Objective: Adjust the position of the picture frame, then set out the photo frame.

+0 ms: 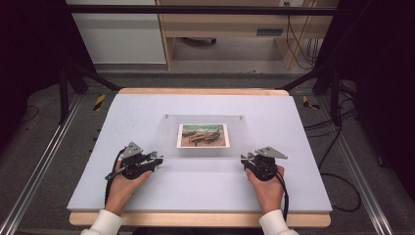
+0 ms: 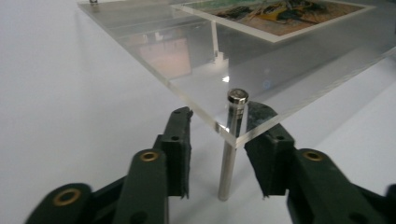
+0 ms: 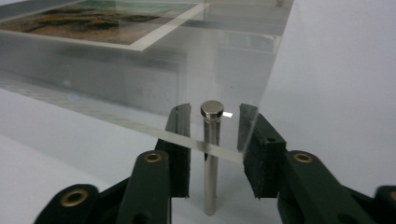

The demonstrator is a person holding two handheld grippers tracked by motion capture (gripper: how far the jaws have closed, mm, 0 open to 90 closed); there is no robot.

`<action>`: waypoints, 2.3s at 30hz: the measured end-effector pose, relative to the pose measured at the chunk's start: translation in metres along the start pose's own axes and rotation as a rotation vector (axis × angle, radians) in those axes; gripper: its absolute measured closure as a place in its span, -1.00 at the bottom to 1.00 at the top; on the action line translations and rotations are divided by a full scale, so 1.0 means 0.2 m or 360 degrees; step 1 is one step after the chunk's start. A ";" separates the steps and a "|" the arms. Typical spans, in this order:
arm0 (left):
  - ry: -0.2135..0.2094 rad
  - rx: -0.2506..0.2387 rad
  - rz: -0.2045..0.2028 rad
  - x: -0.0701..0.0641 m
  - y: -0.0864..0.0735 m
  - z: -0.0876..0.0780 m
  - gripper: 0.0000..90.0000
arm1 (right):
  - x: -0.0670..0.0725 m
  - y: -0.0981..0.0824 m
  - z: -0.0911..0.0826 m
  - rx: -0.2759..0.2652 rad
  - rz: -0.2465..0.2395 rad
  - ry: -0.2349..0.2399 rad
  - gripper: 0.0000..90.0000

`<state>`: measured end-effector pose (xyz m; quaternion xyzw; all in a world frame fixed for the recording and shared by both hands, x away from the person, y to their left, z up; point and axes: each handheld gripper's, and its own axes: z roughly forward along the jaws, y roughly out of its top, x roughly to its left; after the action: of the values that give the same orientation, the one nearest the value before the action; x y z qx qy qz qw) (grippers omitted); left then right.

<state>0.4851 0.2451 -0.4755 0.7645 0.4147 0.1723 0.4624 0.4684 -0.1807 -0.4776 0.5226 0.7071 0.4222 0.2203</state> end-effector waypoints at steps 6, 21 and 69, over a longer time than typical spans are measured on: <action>-0.0036 0.0025 0.0018 0.00 0.00 -0.03 -0.13 | -0.01 -0.03 -0.04 0.0097 -0.0062 -0.0022 -0.02; -0.0108 -0.0138 0.0039 -0.03 0.05 -0.13 -0.79 | -0.02 -0.01 -0.17 0.0015 -0.0094 0.0007 -0.63; 0.0018 0.0056 0.0044 0.02 0.33 0.06 -0.71 | -0.11 0.40 0.01 0.0097 -0.0177 0.0189 -0.55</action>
<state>0.5275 0.2267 -0.4267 0.7773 0.4096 0.1756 0.4440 0.5216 -0.1924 -0.4145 0.4631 0.7594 0.4179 0.1850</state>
